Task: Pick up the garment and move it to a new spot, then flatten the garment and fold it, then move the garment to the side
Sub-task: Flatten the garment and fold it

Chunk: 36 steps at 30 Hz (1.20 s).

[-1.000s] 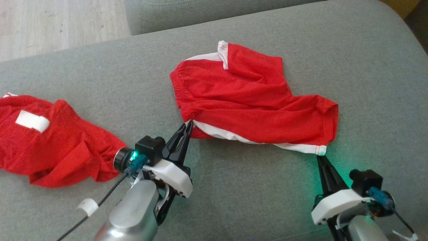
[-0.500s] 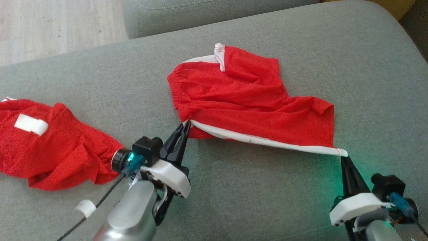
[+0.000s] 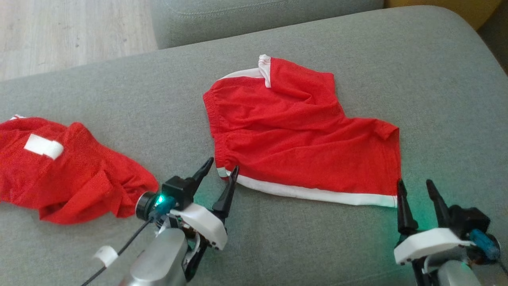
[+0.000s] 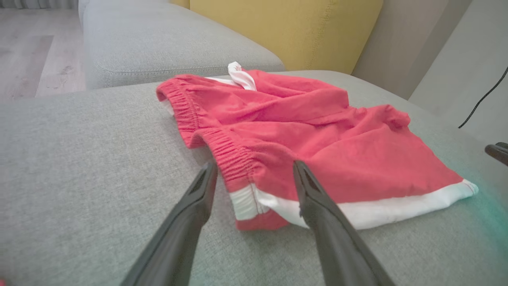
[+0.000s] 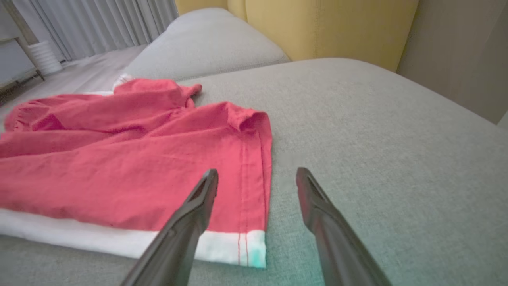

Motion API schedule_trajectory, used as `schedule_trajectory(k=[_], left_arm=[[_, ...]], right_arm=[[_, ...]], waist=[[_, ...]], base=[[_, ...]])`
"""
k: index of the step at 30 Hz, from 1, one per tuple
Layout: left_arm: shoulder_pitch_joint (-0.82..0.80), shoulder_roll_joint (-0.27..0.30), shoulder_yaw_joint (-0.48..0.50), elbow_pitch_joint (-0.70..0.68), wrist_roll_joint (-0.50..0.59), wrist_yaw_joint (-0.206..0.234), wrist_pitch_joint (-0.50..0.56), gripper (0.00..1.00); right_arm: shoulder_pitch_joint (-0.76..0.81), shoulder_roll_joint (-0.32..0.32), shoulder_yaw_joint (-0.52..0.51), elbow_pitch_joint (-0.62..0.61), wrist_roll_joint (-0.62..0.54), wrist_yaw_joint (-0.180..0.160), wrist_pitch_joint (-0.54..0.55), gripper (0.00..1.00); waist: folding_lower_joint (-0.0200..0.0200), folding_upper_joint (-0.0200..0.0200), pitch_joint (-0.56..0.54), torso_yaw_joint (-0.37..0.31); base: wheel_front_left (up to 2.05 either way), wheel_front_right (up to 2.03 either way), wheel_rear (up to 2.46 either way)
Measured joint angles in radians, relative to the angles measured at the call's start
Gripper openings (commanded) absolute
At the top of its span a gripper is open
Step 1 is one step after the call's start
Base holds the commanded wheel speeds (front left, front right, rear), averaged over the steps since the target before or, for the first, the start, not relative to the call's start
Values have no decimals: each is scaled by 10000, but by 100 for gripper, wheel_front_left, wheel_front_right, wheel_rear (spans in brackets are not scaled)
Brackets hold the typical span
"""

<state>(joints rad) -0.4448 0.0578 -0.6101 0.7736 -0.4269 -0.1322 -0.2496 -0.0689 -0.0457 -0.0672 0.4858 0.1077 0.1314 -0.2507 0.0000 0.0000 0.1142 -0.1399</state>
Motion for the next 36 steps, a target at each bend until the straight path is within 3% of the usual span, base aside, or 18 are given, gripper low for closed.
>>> schedule_trajectory(k=[7,17,29,36], left_arm=[[50,102,1034,-1164,31,307,0,100],[1509,127,2004,-2449,418,316,-29,100],[1405,40,1925,-2144,688,144,-29,100],[1353,-2,1896,-1990,765,86,-29,100]], right_arm=[[237,6,334,-1536,499,0,-2,100],[899,10,176,-1732,510,0,-2,100],[741,12,90,420,748,0,-2,100],[201,12,234,792,876,0,-2,100]], waist=[[0,0,-155,99],[0,0,-175,281],[0,0,-11,217],[0,0,112,259]], base=[[0,0,0],[0,0,0],[0,0,0],[0,0,0]])
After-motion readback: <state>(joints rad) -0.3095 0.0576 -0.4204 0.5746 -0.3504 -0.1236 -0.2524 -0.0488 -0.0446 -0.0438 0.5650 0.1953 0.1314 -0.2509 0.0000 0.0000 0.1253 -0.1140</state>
